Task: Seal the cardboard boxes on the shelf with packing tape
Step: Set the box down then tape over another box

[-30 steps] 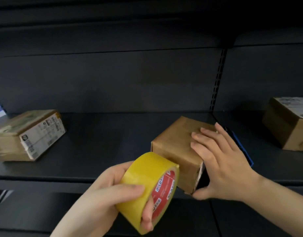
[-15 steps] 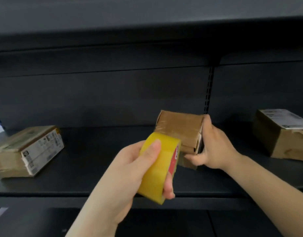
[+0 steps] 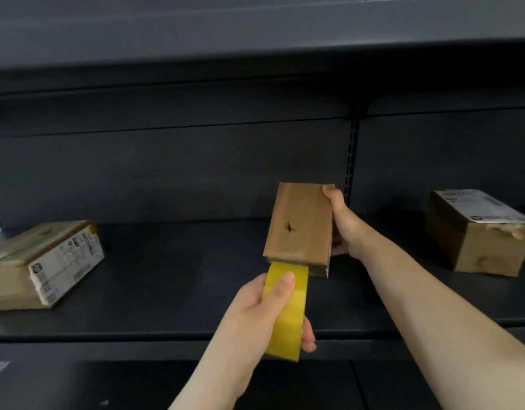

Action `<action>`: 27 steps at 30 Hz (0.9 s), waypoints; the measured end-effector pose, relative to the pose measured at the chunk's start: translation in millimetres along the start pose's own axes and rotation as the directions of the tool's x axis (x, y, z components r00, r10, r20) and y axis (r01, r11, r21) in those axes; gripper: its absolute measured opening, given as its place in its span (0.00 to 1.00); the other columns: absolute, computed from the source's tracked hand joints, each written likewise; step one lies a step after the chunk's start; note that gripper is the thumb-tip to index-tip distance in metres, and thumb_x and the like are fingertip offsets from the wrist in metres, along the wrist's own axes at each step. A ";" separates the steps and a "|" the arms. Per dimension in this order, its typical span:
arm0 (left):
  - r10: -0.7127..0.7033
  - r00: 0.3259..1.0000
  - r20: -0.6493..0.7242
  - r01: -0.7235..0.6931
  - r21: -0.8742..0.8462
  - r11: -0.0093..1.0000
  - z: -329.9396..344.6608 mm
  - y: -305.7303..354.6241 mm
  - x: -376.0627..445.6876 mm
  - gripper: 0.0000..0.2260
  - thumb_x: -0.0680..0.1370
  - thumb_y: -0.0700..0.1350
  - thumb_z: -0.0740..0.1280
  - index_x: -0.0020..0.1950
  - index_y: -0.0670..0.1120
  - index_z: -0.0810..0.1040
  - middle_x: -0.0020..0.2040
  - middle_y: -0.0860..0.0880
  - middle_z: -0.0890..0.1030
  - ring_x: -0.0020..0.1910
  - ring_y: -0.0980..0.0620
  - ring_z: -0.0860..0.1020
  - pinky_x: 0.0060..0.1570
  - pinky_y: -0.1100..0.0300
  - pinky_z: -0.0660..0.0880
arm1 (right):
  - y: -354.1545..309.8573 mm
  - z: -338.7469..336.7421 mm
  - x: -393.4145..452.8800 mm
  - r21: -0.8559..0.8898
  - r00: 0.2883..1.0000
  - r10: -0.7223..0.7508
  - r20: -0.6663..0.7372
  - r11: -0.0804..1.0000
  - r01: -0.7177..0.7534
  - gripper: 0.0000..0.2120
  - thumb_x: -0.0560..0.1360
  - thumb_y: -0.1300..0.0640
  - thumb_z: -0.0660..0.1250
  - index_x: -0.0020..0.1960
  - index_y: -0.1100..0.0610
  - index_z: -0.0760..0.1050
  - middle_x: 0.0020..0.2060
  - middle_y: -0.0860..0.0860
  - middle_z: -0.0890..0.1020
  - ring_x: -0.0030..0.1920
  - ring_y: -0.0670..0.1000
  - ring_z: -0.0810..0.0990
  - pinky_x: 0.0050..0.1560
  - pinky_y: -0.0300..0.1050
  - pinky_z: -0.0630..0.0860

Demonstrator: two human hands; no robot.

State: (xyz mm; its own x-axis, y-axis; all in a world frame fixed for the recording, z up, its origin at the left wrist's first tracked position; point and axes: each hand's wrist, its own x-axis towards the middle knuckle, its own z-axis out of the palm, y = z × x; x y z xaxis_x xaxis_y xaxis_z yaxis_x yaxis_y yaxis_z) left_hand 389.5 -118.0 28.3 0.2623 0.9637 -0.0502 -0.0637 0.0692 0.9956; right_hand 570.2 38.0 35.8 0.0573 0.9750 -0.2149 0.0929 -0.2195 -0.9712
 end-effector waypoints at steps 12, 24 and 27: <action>-0.012 1.000 -0.007 0.011 -0.041 0.999 -0.6 -0.4 -0.5 0.19 0.69 0.58 0.62 0.52 0.46 0.74 0.29 0.44 0.82 0.29 0.48 0.82 0.33 0.59 0.79 | -24.0 1.9 0.4 -0.856 0.936 -0.351 -0.032 0.493 0.156 0.29 0.75 0.38 0.58 0.71 0.51 0.62 0.69 0.56 0.67 0.64 0.58 0.69 0.58 0.52 0.72; 0.035 0.992 -0.118 -0.049 -0.112 0.992 6.2 -2.8 1.0 0.11 0.78 0.51 0.59 0.46 0.47 0.76 0.26 0.49 0.82 0.23 0.55 0.80 0.22 0.67 0.74 | -26.3 33.2 -13.0 -0.900 0.922 -0.132 0.364 0.206 0.385 0.33 0.77 0.35 0.44 0.76 0.51 0.42 0.76 0.47 0.43 0.75 0.48 0.43 0.72 0.62 0.45; 0.040 0.993 -0.112 -0.049 -0.082 0.995 7.4 -6.0 1.2 0.10 0.79 0.51 0.58 0.47 0.48 0.75 0.26 0.50 0.82 0.24 0.55 0.80 0.24 0.66 0.75 | -27.0 36.9 3.6 -0.912 0.940 -0.112 0.324 0.227 0.341 0.31 0.78 0.37 0.43 0.76 0.50 0.42 0.76 0.48 0.45 0.75 0.52 0.46 0.72 0.62 0.46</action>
State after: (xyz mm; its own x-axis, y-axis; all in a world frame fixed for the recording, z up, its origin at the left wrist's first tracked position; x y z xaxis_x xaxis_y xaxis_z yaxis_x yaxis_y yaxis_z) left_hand 397.3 -119.2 22.9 0.1503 0.9885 -0.0191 -0.1548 0.0426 0.9870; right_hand 531.3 48.8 57.5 -0.2783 0.9521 -0.1267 0.9474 0.2504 -0.1993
